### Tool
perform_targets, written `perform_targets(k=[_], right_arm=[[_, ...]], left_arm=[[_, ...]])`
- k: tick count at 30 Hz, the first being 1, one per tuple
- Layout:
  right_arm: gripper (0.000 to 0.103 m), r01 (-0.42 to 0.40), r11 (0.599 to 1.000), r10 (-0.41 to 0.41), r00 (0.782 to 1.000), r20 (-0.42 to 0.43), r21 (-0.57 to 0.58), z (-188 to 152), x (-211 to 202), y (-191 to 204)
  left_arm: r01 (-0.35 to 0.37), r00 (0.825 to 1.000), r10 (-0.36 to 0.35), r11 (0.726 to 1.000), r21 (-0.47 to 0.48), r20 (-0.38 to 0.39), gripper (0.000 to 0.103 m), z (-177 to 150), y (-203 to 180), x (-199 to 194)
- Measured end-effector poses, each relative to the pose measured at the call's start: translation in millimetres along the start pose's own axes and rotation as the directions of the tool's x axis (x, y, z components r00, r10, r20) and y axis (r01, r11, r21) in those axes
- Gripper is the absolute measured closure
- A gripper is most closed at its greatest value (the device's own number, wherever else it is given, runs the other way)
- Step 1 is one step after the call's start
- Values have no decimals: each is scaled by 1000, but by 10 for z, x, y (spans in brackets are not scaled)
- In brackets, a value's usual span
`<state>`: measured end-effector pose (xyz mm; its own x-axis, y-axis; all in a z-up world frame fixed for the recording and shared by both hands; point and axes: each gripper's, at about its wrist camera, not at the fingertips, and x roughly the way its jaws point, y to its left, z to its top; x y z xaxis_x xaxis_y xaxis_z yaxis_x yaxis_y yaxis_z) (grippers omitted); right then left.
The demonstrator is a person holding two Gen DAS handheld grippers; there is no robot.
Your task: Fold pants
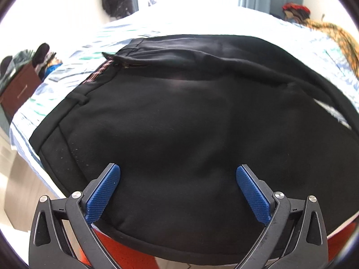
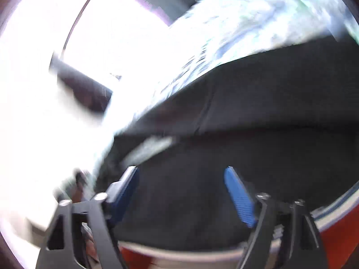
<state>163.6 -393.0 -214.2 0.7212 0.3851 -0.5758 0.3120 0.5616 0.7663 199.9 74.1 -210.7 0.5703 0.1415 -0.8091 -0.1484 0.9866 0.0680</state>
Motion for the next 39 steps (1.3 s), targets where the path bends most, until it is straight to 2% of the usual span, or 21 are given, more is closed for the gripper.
perform_targets(k=[3,6,8,9,10,11,12,14,16,18,19,20,25,28,29,30,31,32,34,36,39], right_arm=[[21,-27,979,-2,990,141,204,87,-174,-372],[31,-7,958,-62,970,233,285,198,-263,-507],[56,45,955,-116,966,229,293,319,-250,-553],[87,106,953,-170,962,215,283,379,-252,-554],[98,147,953,-204,958,201,265,430,-271,-530],[98,140,962,-190,959,209,232,464,-307,-451],[98,124,977,-162,961,223,176,501,-383,-329],[98,100,995,-101,965,241,17,568,-595,12],[98,62,992,-34,971,237,-110,517,-776,318],[98,22,977,26,975,220,-214,501,-968,570],[98,9,966,49,976,213,-260,462,-1069,654],[98,-4,954,69,976,205,-300,419,-1170,730],[98,-44,904,126,978,167,-426,115,-1594,909],[98,-86,887,165,976,139,-453,-42,-1843,875],[98,-106,880,185,974,128,-463,-67,-1888,855],[98,-118,873,195,974,117,-474,-57,-1916,847],[98,-111,869,187,976,112,-483,-45,-1913,820],[98,-89,872,162,980,111,-482,-3,-1881,782],[98,-19,878,90,988,126,-478,240,-1695,689],[98,43,869,42,986,159,-493,533,-1534,685],[98,17,851,104,974,201,-525,861,-1486,894]], left_arm=[[17,1000,-17,1000,8,-12,1,-8,-28,-61],[21,999,-21,1000,19,-27,1,23,-36,-60],[26,999,-24,999,31,-45,1,80,-132,-59],[59,997,-57,998,39,-58,1,134,-185,-75],[102,993,-99,994,42,-69,1,187,-261,-125],[156,985,-152,987,39,-76,1,296,-316,-155],[216,974,-214,976,24,-72,1,437,-374,-201],[344,937,-345,938,-33,-60,1,770,-463,-249],[465,878,-475,877,-122,-62,1,1151,-546,-172],[547,819,-570,809,-215,-66,1,1514,-642,18],[571,794,-603,783,-247,-77,1,1658,-696,137],[580,778,-621,768,-273,-93,1,1802,-763,282],[548,760,-628,757,-357,-168,2,2152,-937,812],[518,766,-617,758,-397,-179,10,2177,-892,911],[507,769,-612,760,-406,-185,38,2172,-857,944],[501,761,-617,756,-421,-203,87,2158,-823,987],[483,763,-608,763,-430,-222,101,2122,-799,997],[488,759,-615,754,-439,-213,99,2105,-749,985],[506,784,-602,759,-410,-147,100,2128,-672,768],[549,805,-593,758,-352,-21,100,2239,-555,294],[582,813,-552,780,-232,184,98,2278,-279,-639]])
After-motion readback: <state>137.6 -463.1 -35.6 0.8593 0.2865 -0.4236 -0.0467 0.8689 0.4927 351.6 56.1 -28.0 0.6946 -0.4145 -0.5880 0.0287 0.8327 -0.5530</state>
